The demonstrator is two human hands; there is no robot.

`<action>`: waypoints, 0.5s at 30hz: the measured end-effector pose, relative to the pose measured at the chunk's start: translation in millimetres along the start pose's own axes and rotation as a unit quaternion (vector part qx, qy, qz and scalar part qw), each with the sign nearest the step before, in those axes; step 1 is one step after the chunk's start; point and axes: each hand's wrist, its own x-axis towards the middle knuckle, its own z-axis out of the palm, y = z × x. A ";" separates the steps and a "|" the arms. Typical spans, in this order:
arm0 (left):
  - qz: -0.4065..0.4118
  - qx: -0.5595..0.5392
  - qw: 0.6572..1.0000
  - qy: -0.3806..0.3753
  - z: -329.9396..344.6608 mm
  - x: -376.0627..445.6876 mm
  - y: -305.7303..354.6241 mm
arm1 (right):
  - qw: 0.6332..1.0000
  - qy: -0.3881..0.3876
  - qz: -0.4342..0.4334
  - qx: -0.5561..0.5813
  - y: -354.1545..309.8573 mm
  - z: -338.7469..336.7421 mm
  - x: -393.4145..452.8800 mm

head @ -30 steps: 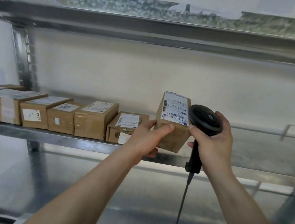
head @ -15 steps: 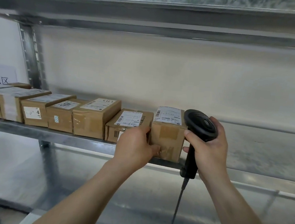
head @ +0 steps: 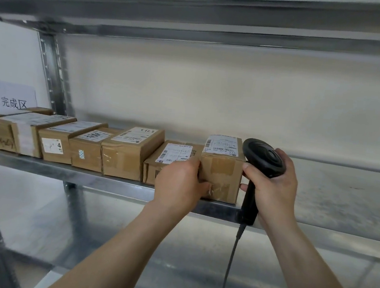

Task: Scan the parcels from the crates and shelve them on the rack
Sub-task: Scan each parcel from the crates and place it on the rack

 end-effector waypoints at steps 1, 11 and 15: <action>-0.003 0.003 1.000 -0.002 1.0 0.9 -0.3 | 1.000 -0.005 0.004 0.010 -0.1 -0.9 1.0; 0.003 -0.010 1.000 0.009 6.7 -2.4 -7.6 | 1.000 0.006 -0.006 0.015 -1.2 -3.2 -6.6; 0.015 -0.030 0.998 0.043 2.8 -13.6 -11.6 | 0.999 0.025 -0.022 0.016 -6.0 -6.7 -18.2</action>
